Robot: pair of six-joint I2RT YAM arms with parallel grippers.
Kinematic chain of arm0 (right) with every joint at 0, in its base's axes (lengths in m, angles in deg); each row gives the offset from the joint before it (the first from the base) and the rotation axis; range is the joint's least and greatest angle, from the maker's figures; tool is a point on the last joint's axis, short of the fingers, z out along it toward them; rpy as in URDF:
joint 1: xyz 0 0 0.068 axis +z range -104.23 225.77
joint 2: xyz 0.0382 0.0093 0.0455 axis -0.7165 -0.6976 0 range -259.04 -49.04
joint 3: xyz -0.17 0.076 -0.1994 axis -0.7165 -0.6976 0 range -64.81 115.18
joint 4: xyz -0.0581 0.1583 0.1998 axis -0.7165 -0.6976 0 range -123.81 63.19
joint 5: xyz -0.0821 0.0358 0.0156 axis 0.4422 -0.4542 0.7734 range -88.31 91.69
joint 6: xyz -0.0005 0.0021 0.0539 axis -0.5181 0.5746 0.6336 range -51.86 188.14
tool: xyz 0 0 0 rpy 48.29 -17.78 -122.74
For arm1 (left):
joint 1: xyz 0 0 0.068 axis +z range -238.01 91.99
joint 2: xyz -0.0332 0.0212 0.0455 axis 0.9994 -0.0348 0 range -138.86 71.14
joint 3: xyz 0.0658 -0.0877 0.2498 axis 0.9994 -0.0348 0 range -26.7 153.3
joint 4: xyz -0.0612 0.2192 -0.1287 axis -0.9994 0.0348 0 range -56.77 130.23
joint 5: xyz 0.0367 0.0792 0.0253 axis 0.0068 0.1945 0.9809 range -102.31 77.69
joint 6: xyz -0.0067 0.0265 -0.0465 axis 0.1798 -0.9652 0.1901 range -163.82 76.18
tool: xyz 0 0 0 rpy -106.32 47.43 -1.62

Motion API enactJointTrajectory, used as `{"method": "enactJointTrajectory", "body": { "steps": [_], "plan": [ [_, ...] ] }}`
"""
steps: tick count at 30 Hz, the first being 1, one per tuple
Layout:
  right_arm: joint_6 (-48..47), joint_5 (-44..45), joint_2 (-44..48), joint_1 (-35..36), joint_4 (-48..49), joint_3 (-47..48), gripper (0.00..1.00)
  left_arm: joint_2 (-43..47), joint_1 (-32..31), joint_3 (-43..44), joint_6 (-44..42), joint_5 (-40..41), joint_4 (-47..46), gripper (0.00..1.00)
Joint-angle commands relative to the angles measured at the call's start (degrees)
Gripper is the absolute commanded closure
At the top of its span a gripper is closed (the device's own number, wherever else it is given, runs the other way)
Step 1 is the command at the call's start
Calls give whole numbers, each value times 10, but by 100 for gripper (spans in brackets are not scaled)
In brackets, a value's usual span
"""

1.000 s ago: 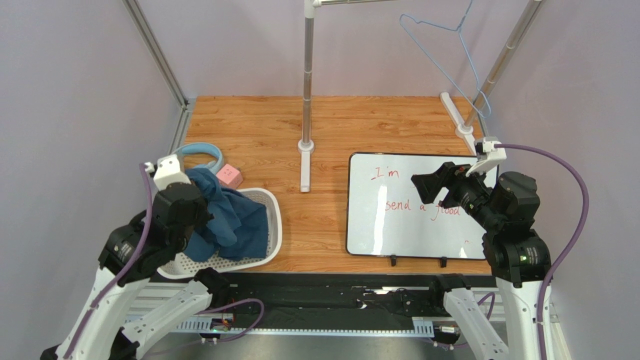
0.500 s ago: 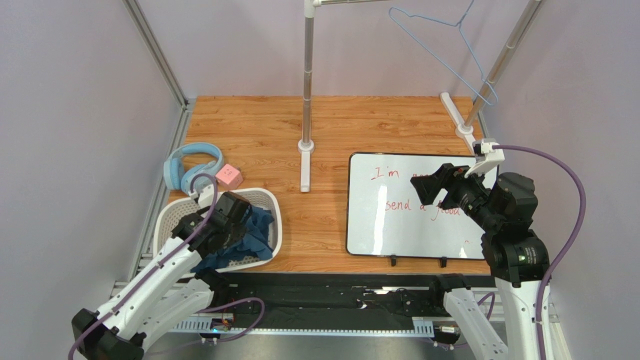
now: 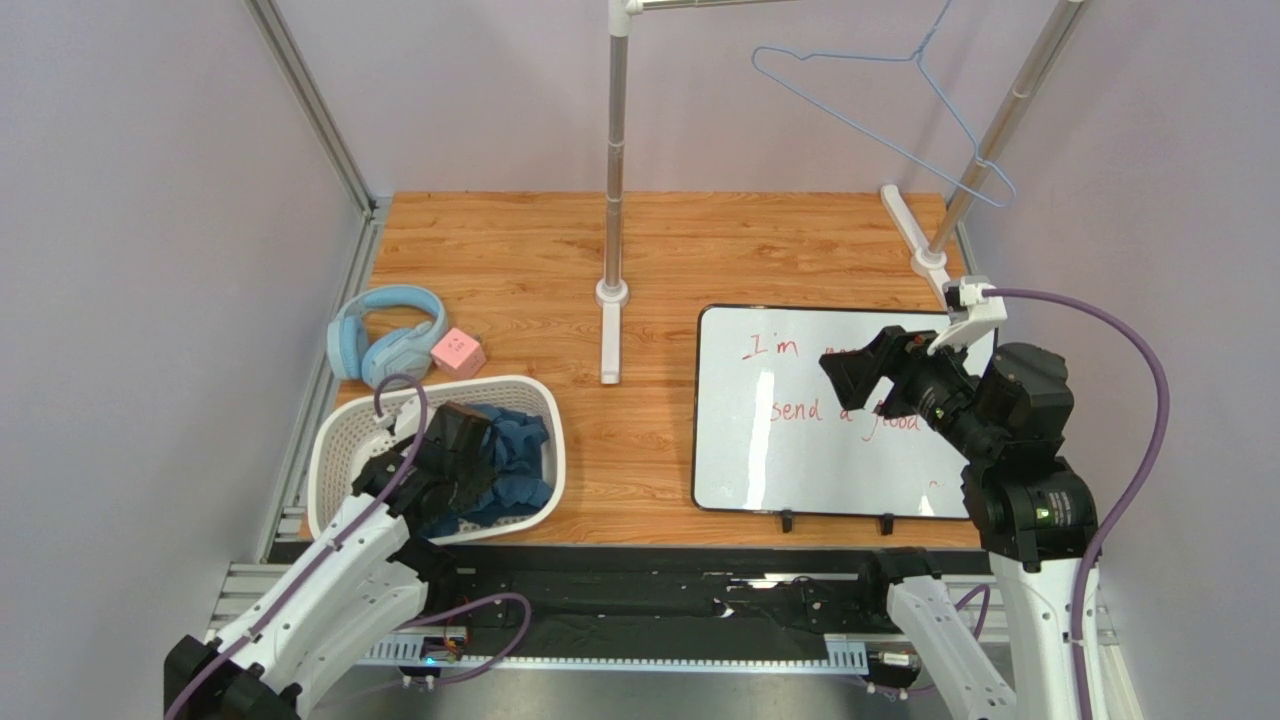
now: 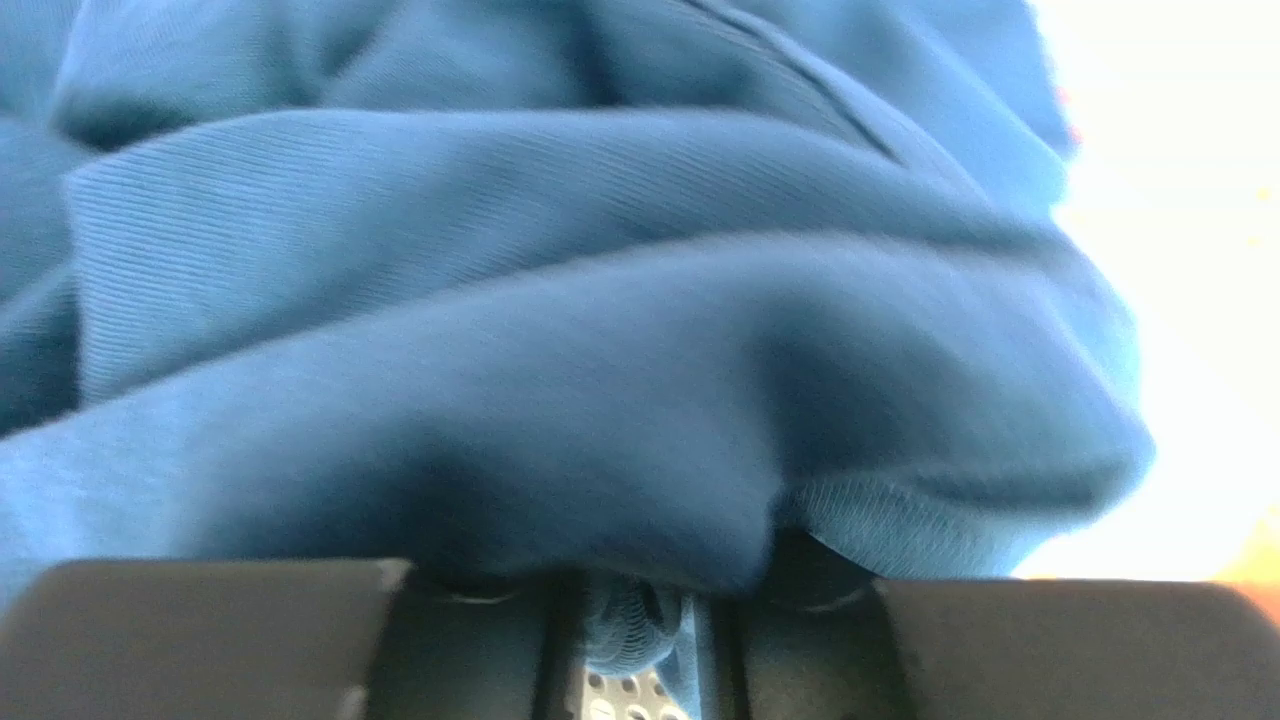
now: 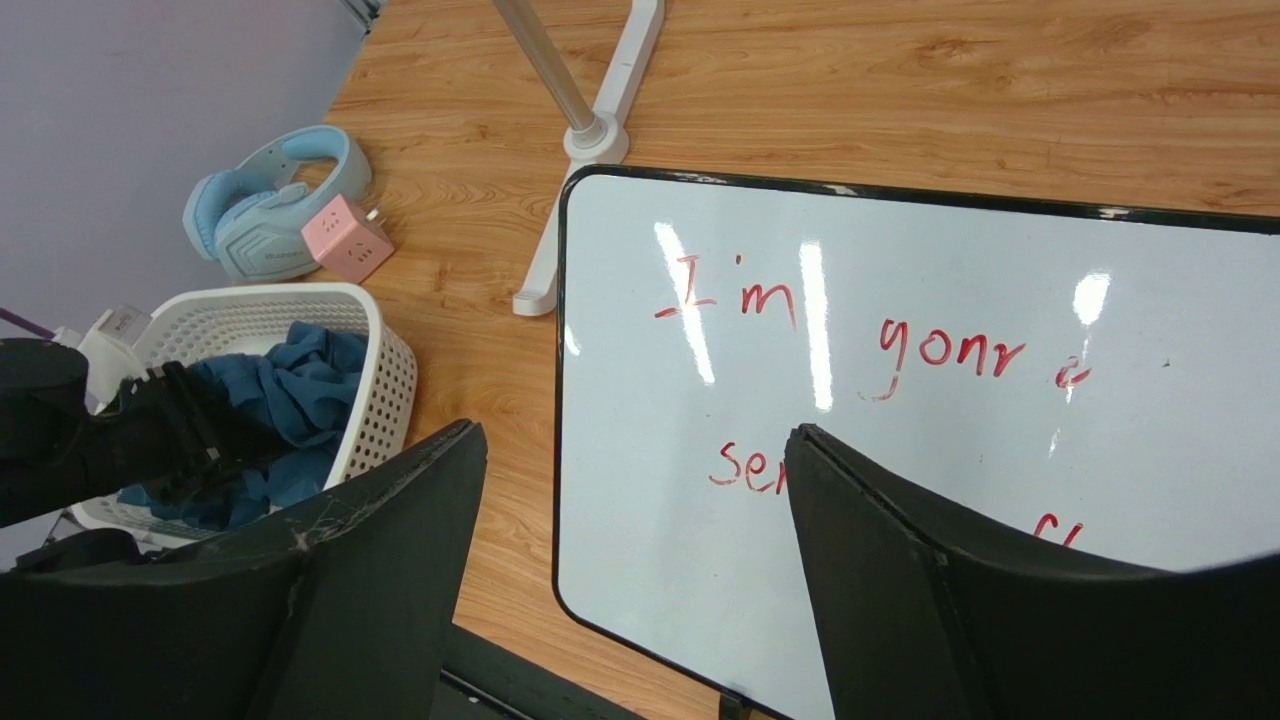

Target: Remove the t-shirt from the hanger

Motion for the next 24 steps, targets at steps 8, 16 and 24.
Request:
{"method": "enactJointTrajectory", "body": {
  "steps": [8,16,24],
  "plan": [
    [-19,-31,-31,13,-16,13,0,144,1,134,-46,-75,89,0],
    [0,-6,-45,92,-26,26,0,164,1,205,-68,-86,137,0],
    [35,239,-118,385,-6,61,0,30,1,220,-142,-58,86,1]
  ]
}}
